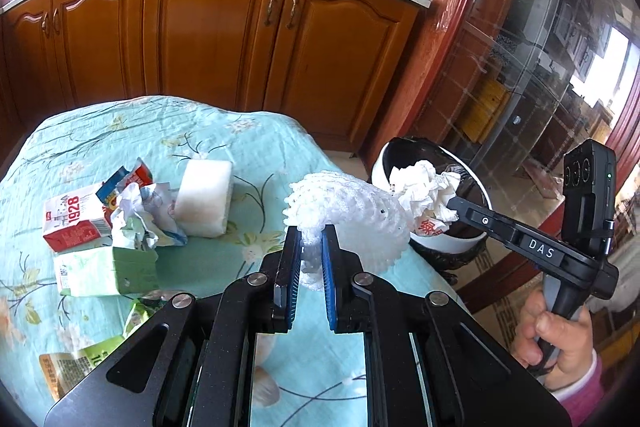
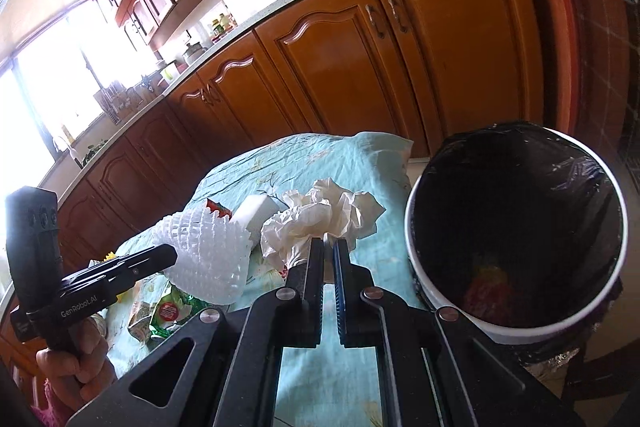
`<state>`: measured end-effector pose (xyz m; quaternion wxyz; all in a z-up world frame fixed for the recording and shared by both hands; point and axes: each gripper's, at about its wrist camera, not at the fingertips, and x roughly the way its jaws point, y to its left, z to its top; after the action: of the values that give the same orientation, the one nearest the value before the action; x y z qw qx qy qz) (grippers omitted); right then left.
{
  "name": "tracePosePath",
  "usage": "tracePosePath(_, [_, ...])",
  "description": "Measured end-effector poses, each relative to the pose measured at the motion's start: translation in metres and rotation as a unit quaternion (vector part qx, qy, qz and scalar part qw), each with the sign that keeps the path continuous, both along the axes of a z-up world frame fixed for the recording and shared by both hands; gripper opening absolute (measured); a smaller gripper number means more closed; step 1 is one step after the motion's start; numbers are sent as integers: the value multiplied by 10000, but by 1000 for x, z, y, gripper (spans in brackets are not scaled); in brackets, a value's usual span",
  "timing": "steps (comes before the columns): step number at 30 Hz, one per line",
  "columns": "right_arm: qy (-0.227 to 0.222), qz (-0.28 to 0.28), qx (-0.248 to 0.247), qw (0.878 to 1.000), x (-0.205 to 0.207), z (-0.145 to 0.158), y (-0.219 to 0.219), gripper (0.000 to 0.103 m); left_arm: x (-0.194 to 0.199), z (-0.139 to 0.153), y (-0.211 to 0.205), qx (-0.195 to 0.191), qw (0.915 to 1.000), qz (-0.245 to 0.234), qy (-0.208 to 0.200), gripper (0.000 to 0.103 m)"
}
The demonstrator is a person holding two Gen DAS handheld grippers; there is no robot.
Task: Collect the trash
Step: 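Carry the foam net and tissue over the bin with both tools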
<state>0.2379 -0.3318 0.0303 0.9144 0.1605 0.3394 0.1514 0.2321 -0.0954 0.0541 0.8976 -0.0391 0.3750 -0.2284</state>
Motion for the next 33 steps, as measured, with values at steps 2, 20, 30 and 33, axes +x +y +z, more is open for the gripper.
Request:
tracePosePath(2, [-11,-103,-5,9999,-5,1,-9,5,-1,1,-9,4,10000,-82,-11,9])
tracePosePath(20, [-182,-810,-32,9965,-38,6,-78,4,9,8,-88,98,9979,-642,-17,9])
tracePosePath(30, [-170,-958,-44,9952,-37,2,-99,4,27,10,-121,276,9966,-780,-39,9])
tracePosePath(33, [-151,-991,-61,9949,-34,1,-104,4,32,9,-132,349,9958,-842,-48,9])
